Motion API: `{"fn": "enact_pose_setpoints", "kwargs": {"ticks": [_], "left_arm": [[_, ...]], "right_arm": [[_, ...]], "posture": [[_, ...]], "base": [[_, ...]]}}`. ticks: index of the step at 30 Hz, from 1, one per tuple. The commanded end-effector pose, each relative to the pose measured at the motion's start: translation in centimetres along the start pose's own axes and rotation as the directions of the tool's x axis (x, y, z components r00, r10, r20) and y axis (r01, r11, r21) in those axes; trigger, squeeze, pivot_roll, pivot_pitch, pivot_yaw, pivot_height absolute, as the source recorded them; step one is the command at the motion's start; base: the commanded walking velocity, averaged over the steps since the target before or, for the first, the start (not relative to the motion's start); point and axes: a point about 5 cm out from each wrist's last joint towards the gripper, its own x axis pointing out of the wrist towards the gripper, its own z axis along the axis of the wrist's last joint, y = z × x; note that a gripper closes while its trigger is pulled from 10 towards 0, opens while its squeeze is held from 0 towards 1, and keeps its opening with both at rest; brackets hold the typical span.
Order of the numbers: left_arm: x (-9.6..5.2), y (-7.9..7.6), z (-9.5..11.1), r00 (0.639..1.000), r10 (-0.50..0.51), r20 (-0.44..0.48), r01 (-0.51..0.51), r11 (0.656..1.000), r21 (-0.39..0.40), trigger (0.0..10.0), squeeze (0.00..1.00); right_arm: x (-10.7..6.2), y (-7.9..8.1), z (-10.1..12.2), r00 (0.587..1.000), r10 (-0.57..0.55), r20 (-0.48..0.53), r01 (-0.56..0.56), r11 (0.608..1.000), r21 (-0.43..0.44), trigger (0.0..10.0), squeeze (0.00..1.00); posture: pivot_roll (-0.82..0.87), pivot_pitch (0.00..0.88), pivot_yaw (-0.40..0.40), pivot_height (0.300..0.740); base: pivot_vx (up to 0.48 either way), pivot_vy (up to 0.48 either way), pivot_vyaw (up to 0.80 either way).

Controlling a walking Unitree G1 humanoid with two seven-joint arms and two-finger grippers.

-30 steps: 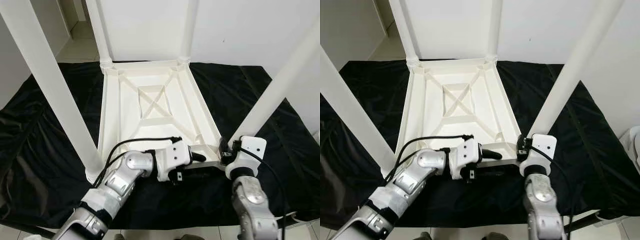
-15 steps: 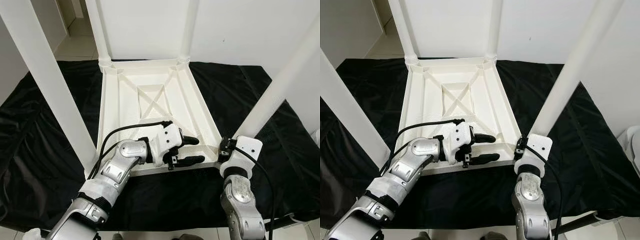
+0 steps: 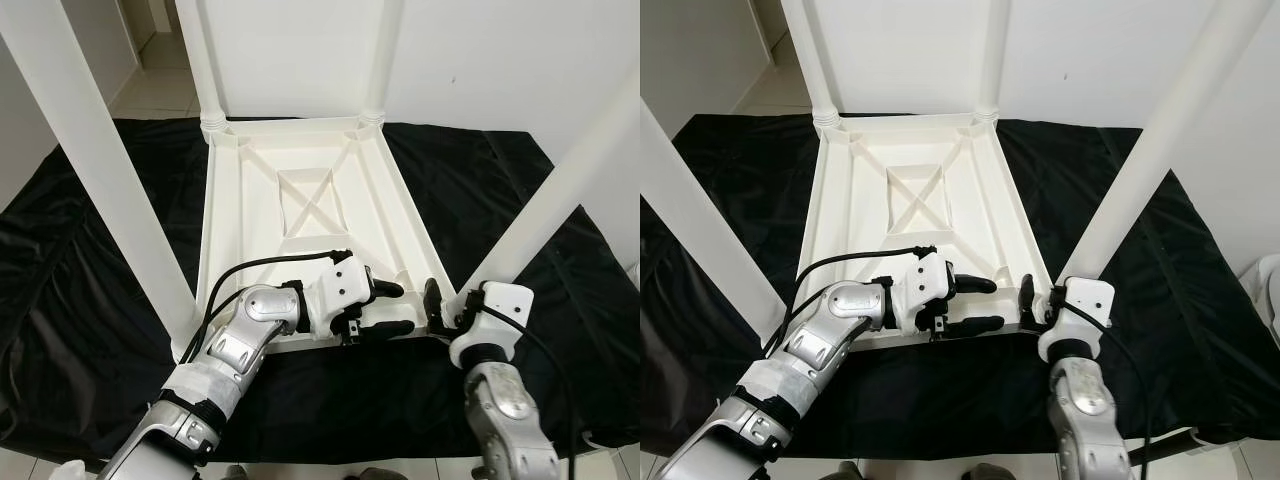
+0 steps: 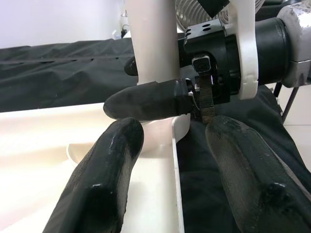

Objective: Building children table

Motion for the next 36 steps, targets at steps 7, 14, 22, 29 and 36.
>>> {"fn": "enact_pose_setpoints", "kwargs": {"ticks": [7,14,22,29,36], "left_arm": [[0.1,-0.8,0.0,1.0,-0.019,-0.003,0.019,1.0,0.009,10.0,0.0],[0.1,-1.0,0.0,1.0,-0.024,-0.004,0.024,1.0,0.012,10.0,0.0],[0.0,-1.2,0.1,1.0,-0.018,-0.004,0.018,1.0,0.006,10.0,0.0],[-0.1,-1.1,0.2,1.0,-0.014,-0.005,0.014,1.0,0.005,10.0,0.0],[0.0,-1.0,0.3,1.0,-0.013,-0.006,0.013,1.0,0.005,10.0,0.0]], "right_arm": [[0.0,-3.1,1.1,0.984,0.177,0.008,-0.176,0.979,-0.102,10.0,0.0],[0.1,-3.4,1.3,0.962,0.273,-0.022,-0.273,0.953,-0.131,10.0,0.0],[-0.1,-2.9,0.8,0.915,0.396,-0.084,-0.404,0.902,-0.152,0.0,0.0],[-0.2,-3.0,0.5,0.905,0.415,-0.095,-0.425,0.895,-0.133,0.0,0.0],[-0.1,-3.0,0.8,0.919,0.388,-0.072,-0.393,0.914,-0.102,10.0,0.0]], "posture": [[-0.08,0.0,-0.007,0.74],[-0.07,0.0,-0.009,0.74],[-0.06,0.0,-0.012,0.74],[-0.06,0.0,-0.009,0.74],[-0.07,0.0,-0.004,0.74]], "base": [[0.0,0.0,0.0],[0.0,0.0,0.0],[0.0,0.0,0.0],[0.0,0.0,0.0],[0.0,0.0,0.0]]}}
